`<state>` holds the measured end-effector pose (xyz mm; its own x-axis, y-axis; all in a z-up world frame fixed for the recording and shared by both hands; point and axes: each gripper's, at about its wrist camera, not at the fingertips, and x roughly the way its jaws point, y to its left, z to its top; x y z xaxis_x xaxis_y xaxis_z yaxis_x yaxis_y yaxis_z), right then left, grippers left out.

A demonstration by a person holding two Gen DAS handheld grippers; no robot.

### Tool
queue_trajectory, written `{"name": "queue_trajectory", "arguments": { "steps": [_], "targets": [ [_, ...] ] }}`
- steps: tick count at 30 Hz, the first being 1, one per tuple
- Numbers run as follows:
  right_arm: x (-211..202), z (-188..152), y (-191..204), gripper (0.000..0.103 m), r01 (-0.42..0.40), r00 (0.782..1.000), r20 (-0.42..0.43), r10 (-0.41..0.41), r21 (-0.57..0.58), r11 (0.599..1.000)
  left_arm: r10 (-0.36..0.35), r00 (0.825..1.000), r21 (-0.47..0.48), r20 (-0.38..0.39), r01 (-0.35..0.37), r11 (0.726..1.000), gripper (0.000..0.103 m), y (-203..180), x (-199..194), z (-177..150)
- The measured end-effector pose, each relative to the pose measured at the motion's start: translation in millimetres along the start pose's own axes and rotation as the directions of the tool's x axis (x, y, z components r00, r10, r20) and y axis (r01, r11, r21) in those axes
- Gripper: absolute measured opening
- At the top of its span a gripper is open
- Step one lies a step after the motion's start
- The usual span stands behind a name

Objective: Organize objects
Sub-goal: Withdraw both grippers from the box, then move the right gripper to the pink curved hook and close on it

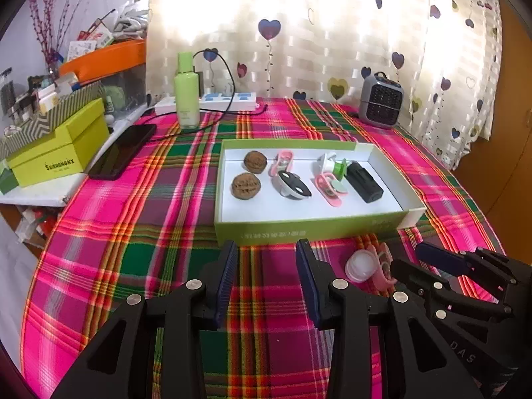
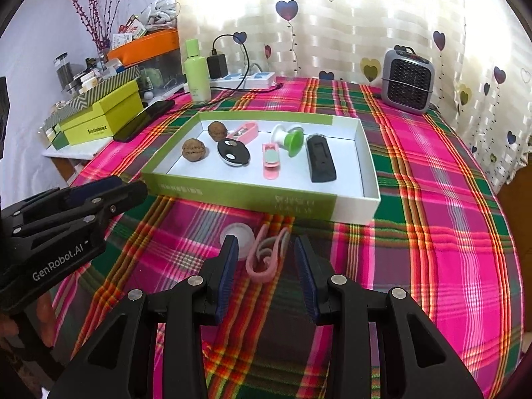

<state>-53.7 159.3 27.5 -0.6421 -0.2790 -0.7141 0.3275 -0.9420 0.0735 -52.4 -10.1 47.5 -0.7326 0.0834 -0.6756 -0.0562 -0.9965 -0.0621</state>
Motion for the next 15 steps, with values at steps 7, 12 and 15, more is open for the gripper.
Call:
{"name": "queue_trajectory", "arguments": {
  "steps": [7, 12, 15],
  "targets": [
    [1, -8, -6, 0.037, 0.008, 1.000, -0.006, -0.008, 0.023, 1.000, -0.015, 1.000, 0.021, -0.022, 0.016, 1.000, 0.035, -7, 3, -10],
    [2, -12, -16, 0.037, 0.018, 1.000, -0.018, -0.017, 0.044, 0.999, -0.043, 0.998, 0.027, -0.038, 0.044, 0.999, 0.035, -11, 6, -16],
    [2, -12, -20, 0.037, 0.024, 0.999, -0.024, -0.023, 0.053, 0.998, -0.053, 0.997, 0.029, -0.048, 0.054, 0.998, 0.039, -14, 9, -17]
  ]
}}
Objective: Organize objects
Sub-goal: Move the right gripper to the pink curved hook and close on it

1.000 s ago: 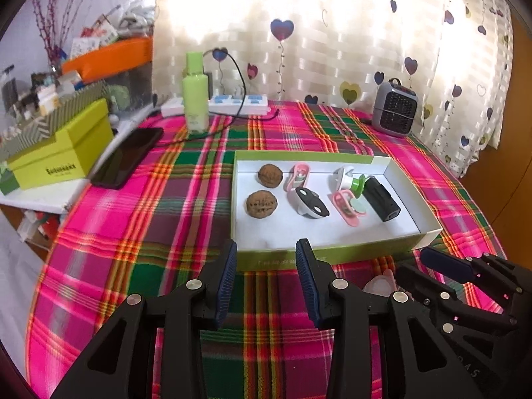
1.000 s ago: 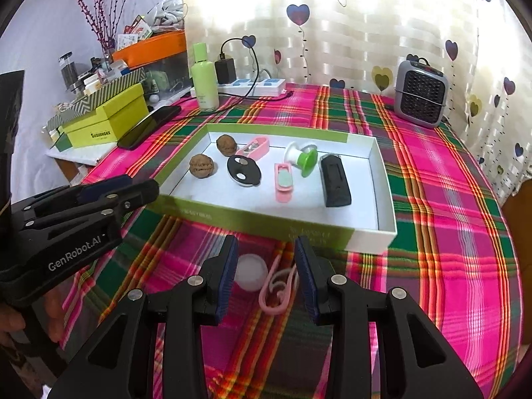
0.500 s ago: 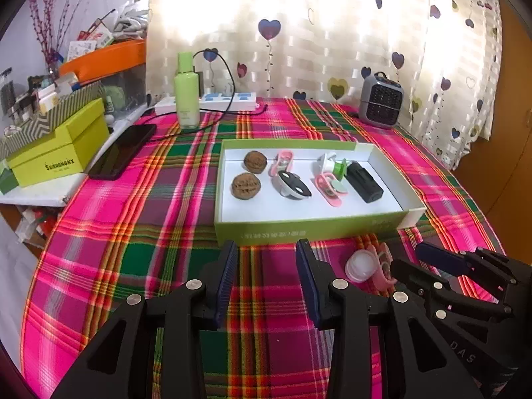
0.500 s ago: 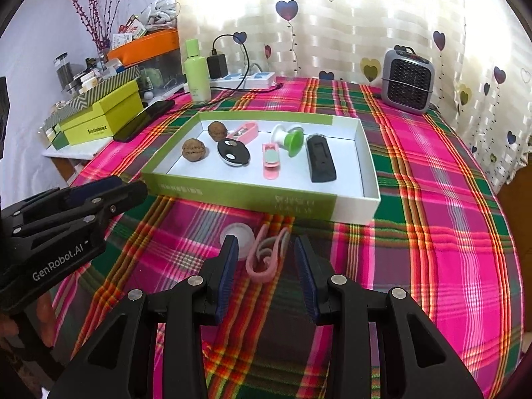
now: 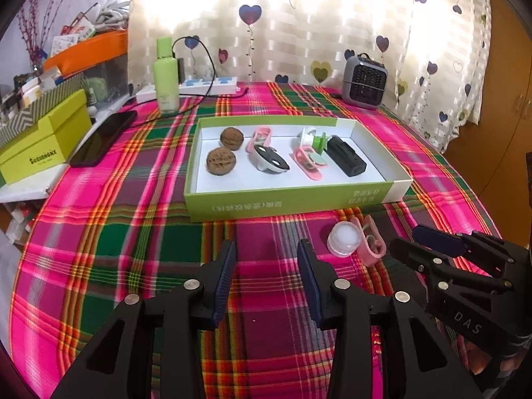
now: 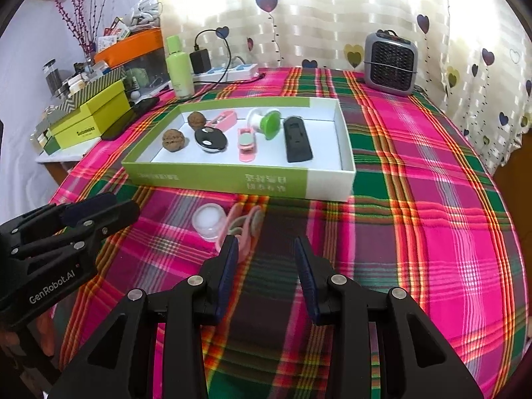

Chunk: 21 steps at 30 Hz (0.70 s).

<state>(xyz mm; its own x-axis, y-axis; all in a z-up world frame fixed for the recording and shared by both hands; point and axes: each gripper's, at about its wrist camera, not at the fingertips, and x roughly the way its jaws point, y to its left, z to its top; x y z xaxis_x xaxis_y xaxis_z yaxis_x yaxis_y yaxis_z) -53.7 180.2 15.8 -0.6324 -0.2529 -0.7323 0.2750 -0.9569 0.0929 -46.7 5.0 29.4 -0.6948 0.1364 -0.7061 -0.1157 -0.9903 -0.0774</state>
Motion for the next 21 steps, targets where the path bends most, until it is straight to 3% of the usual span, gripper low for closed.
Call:
{"name": "queue_trajectory", "arguments": {
  "steps": [15, 21],
  "targets": [
    [3, -5, -18, 0.037, 0.014, 1.000, -0.022, -0.013, 0.034, 0.999, -0.067, 0.997, 0.015, -0.038, 0.068, 0.998, 0.041, -11, 14, -2],
    [-1, -2, -13, 0.037, -0.049, 0.999, -0.002, 0.049, 0.032, 0.998, -0.072, 0.996, 0.009, -0.054, 0.072, 0.997, 0.041, -14, 20, -1]
  ]
}}
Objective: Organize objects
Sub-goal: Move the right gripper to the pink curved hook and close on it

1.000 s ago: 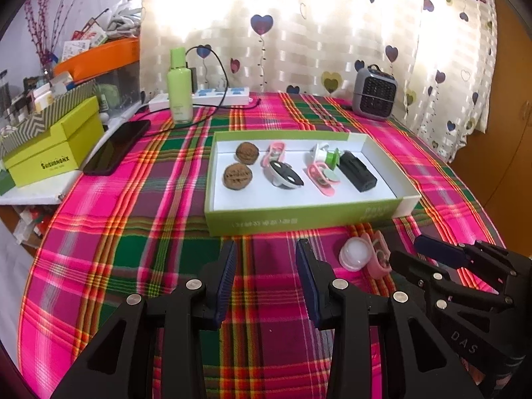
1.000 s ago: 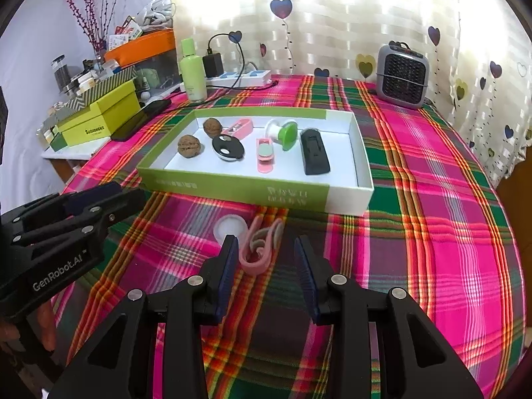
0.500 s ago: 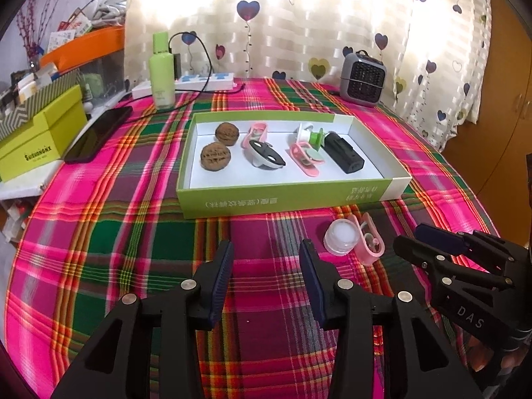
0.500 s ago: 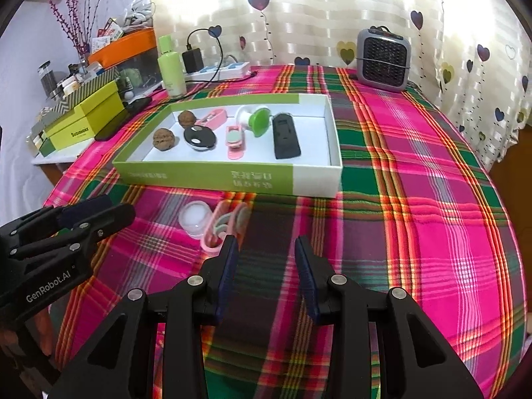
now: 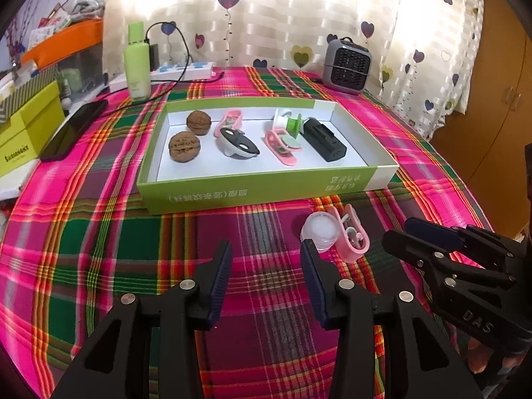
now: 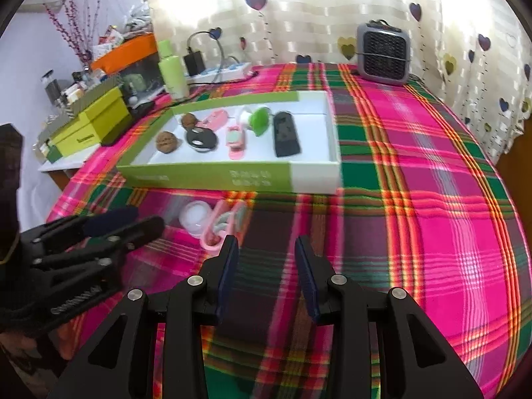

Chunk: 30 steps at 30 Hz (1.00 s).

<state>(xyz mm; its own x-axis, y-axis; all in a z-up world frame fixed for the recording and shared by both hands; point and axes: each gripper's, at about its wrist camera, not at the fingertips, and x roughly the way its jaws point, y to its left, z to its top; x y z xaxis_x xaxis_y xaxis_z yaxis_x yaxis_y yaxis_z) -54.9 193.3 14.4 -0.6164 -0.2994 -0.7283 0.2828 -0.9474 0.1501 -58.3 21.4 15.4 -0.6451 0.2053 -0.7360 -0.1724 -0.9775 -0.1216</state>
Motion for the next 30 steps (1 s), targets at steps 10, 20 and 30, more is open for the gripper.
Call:
{"name": "queue_trajectory", "arguments": {
  "steps": [10, 20, 30],
  "targets": [
    [12, 7, 26, 0.037, -0.044, 0.999, -0.017, 0.043, -0.080, 0.996, 0.052, 0.999, -0.045, -0.004, -0.052, 0.998, 0.041, 23, -1, -5],
    [25, 10, 28, 0.037, -0.008, 0.999, -0.045, 0.003, -0.101, 0.995, 0.045, 0.999, -0.045, -0.009, -0.045, 0.998, 0.041, 26, 1, -5],
    [33, 12, 20, 0.037, 0.027, 0.997, -0.069, -0.033, -0.093, 0.995, 0.032, 0.999, -0.040, -0.008, -0.032, 0.999, 0.041, 25, 2, -3]
  ]
}}
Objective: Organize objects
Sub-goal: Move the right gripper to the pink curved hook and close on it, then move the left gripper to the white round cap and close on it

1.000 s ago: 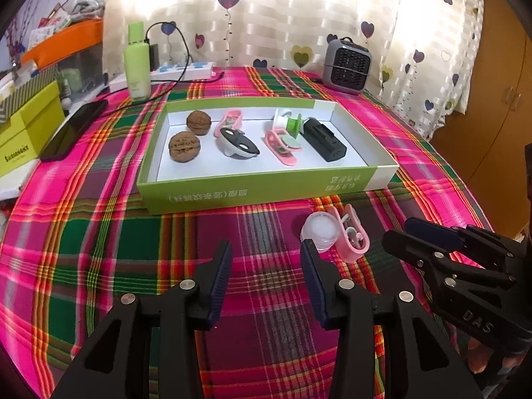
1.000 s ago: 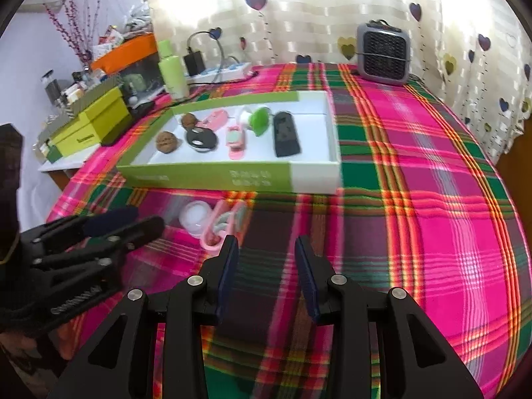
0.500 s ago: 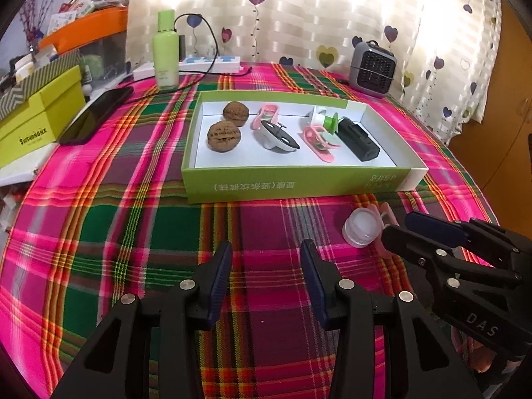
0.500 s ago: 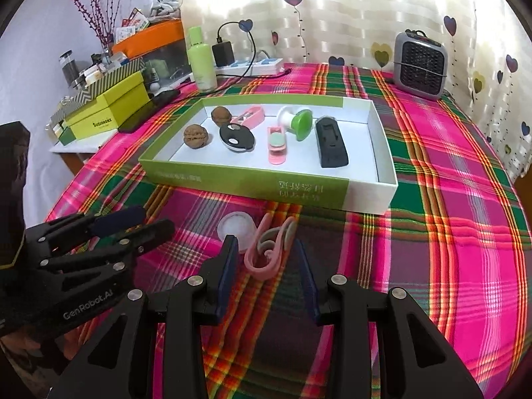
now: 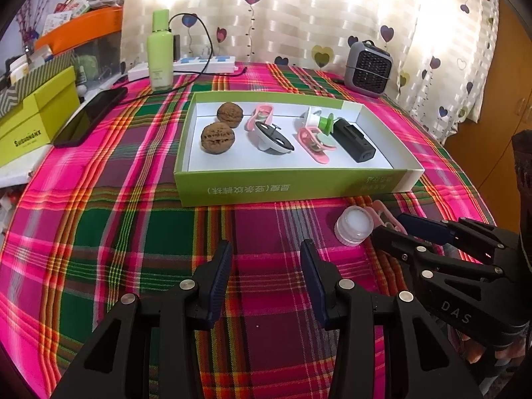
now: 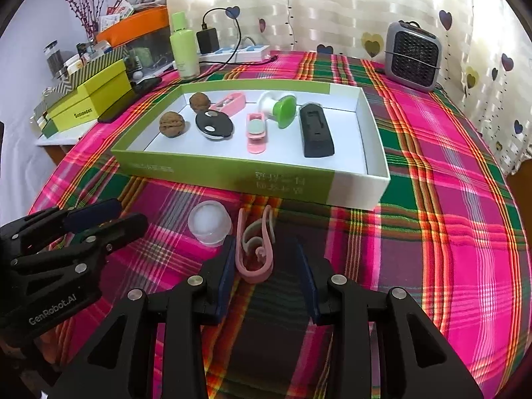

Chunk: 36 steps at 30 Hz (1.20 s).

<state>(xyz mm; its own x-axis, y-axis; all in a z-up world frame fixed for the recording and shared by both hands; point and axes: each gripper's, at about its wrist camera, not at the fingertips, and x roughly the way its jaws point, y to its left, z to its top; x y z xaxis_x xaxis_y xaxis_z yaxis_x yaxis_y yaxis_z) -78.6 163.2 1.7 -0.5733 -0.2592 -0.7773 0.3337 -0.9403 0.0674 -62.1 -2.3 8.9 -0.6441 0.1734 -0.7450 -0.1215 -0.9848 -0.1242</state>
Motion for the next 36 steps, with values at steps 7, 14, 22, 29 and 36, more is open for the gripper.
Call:
{"name": "queue_trajectory", "arguments": {
  "steps": [7, 14, 22, 29, 36],
  "targets": [
    [5, 5, 5, 0.037, 0.016, 1.000, -0.004, -0.016, -0.039, 0.999, 0.001, 1.000, -0.001, -0.003, -0.001, 1.000, 0.041, -1, 1, 0],
    [4, 4, 2, 0.036, 0.014, 1.000, -0.001, -0.014, -0.025, 1.000, -0.013, 1.000, 0.006, -0.003, 0.013, 1.000, 0.041, -5, 1, 3],
    [2, 3, -8, 0.024, 0.019, 1.000, 0.003, -0.019, 0.004, 1.000, -0.030, 1.000, 0.031, -0.007, 0.030, 0.999, 0.041, -16, 3, 8],
    [-2, -1, -17, 0.024, 0.025, 1.000, 0.004, -0.025, 0.027, 0.999, -0.052, 0.999, 0.059, -0.014, 0.053, 0.997, 0.041, -27, 5, 11],
    [-6, -5, -23, 0.024, 0.022, 1.000, 0.004, -0.022, 0.041, 0.999, -0.073, 0.997, 0.085, -0.030, 0.075, 0.994, 0.041, -40, 11, 13]
  ]
}}
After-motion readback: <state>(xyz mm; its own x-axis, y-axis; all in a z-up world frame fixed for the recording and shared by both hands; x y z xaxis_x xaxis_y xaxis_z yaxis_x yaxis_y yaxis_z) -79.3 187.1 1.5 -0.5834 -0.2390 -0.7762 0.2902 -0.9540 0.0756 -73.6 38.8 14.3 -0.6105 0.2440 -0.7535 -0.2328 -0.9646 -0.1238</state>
